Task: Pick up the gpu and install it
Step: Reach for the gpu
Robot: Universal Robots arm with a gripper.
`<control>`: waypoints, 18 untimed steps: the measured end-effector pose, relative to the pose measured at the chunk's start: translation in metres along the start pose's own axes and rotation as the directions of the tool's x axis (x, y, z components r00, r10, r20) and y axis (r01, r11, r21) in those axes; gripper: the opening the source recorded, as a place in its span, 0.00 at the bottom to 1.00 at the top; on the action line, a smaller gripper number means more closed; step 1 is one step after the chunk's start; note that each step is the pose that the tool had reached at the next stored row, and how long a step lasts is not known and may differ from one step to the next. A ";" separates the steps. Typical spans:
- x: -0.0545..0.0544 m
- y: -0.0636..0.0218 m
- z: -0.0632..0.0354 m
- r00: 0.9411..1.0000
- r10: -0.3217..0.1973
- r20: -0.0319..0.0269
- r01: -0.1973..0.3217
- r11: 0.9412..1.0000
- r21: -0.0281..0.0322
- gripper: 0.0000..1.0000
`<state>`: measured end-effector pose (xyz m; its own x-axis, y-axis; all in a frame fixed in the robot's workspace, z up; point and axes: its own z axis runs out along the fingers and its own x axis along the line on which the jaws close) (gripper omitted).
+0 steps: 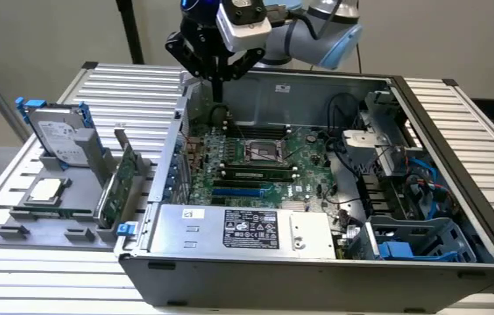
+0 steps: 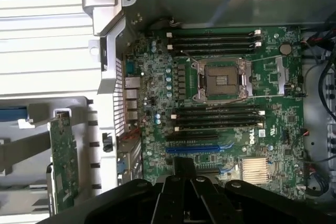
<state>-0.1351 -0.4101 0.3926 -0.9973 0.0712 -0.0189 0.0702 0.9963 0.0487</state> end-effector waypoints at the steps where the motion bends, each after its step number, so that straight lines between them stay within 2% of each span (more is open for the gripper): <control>1: 0.004 -0.0019 -0.0002 1.000 0.000 0.000 0.000 1.000 0.000 0.00; 18: 0.080 -0.0240 0.0021 1.000 0.000 0.000 0.000 1.000 0.000 0.00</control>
<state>-0.2167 -0.4282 0.3878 -0.9973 0.0713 -0.0189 0.0703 0.9963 0.0484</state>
